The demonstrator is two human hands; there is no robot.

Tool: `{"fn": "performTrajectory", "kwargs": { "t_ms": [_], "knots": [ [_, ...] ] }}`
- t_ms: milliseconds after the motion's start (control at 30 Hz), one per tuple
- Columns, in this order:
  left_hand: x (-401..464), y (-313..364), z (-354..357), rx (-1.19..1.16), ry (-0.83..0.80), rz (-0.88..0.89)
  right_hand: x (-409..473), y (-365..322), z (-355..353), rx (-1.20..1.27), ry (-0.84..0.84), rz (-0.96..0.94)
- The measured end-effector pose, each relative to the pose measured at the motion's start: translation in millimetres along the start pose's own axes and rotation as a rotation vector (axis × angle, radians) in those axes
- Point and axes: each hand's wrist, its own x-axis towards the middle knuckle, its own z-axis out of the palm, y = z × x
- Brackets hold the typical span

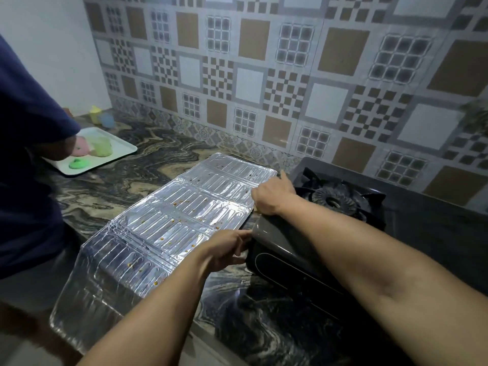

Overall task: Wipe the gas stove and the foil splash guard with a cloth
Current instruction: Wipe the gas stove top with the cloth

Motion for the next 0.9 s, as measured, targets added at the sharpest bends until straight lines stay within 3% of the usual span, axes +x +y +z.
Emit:
{"fn": "performTrajectory", "kwargs": {
  "t_ms": [100, 300, 433, 600, 767, 900],
  "knots": [
    [1, 5, -8, 0.076, 0.035, -0.02, 27, 10, 3, -0.122, -0.093, -0.004],
    [12, 33, -7, 0.111, 0.063, -0.042, 71, 37, -1, -0.127, -0.355, 0.026],
    [31, 54, -10, 0.328, 0.048, -0.043, 86, 66, -5, 0.101, -0.381, -0.011],
    [53, 70, -6, 0.442, 0.08, -0.135, 89, 99, -20, 0.332, -0.728, -0.217],
    [68, 84, -1, 0.504, 0.109, -0.181, 104, 106, -5, 0.188, -0.558, -0.441],
    [73, 96, 1, 0.578, 0.076, -0.264, 116, 124, -7, 0.164, -0.514, -0.445]
  ]
}}
